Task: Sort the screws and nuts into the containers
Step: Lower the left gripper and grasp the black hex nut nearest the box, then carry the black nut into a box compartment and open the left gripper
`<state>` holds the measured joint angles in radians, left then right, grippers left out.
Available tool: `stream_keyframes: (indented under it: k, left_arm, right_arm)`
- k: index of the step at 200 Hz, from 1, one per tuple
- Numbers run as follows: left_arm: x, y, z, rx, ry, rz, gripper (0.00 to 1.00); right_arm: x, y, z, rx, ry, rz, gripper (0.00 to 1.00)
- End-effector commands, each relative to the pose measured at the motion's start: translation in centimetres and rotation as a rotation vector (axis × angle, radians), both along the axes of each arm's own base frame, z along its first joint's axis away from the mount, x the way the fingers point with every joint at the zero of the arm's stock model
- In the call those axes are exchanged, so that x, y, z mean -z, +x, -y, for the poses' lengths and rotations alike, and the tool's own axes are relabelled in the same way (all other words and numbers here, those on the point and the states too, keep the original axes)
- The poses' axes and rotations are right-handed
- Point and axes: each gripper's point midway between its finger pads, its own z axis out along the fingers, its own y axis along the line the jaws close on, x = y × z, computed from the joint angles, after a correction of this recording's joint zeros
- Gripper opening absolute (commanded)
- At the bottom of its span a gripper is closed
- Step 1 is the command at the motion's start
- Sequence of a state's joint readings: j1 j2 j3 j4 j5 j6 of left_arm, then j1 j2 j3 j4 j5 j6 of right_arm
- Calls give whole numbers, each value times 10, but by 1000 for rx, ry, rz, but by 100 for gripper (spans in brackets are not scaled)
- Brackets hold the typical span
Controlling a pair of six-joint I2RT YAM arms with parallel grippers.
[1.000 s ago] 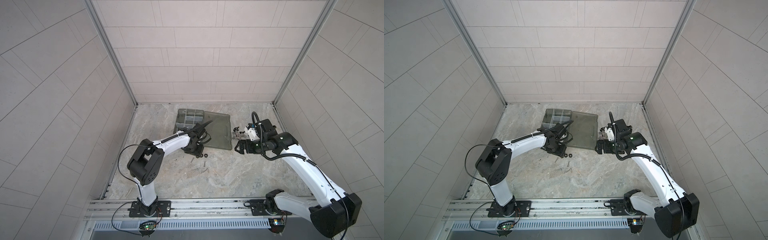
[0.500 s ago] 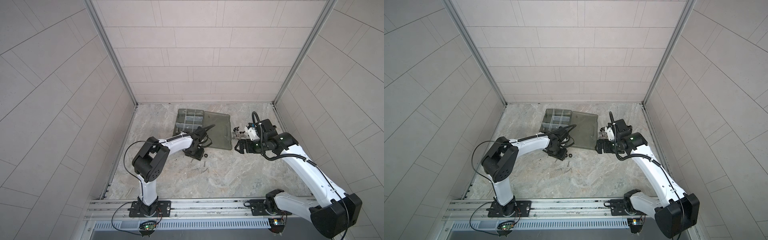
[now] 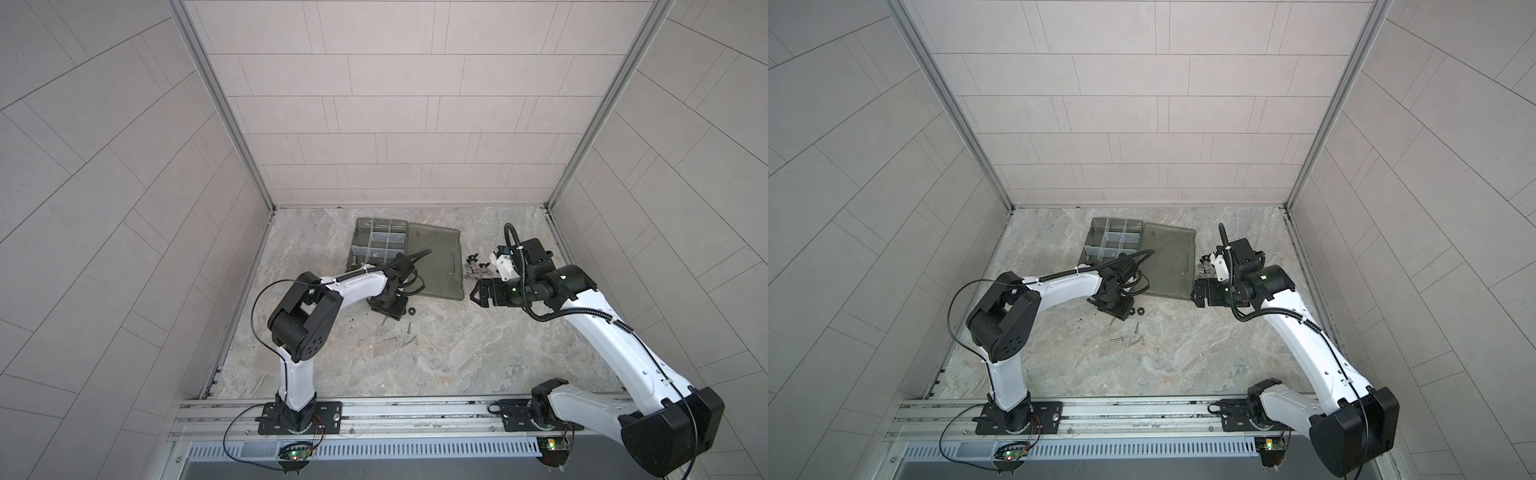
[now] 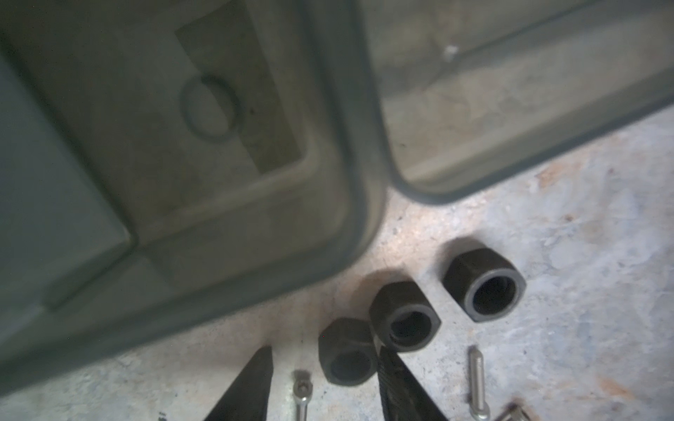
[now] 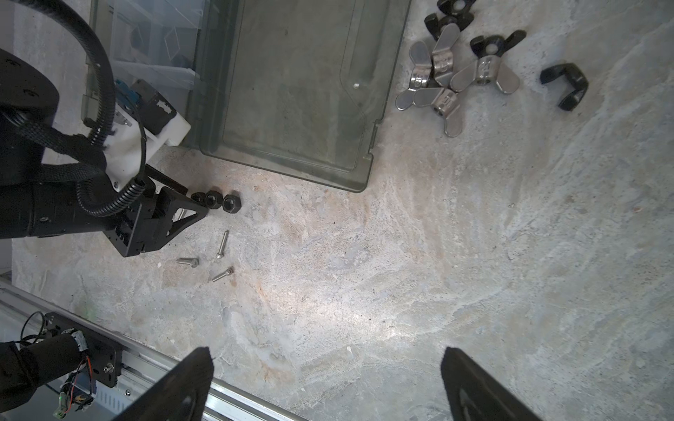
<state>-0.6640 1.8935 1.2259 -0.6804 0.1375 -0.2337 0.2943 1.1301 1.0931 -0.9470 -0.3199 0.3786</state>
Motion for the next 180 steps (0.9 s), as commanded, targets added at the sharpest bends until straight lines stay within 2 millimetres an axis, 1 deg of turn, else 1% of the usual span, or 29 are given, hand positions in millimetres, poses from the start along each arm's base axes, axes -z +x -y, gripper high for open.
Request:
stream_keyframes:
  k: [1, 24, 49, 72, 102, 134, 180]
  left_arm:
    - [10, 0, 1, 30, 21, -16, 52]
    - [10, 2, 3, 35, 24, -20, 49]
    - [11, 2, 4, 36, 20, -27, 41]
    - [12, 1, 6, 34, 18, -37, 30]
    - [9, 0, 5, 31, 24, -47, 23]
    - [-11, 3, 1, 19, 39, -24, 16]
    - [-47, 17, 0, 14, 68, 15, 16]
  right_arm:
    - [-1, -2, 4, 12, -19, 2, 99]
    - [-1, 0, 4, 9, -21, 0, 99]
    - [-1, 2, 3, 5, -27, -2, 99]
    - [-1, 4, 3, 2, -30, -5, 99]
    - [-1, 5, 3, -4, -33, -5, 99]
    - [0, 4, 3, -9, -35, -7, 99]
    - [-3, 7, 0, -15, -21, 5, 99]
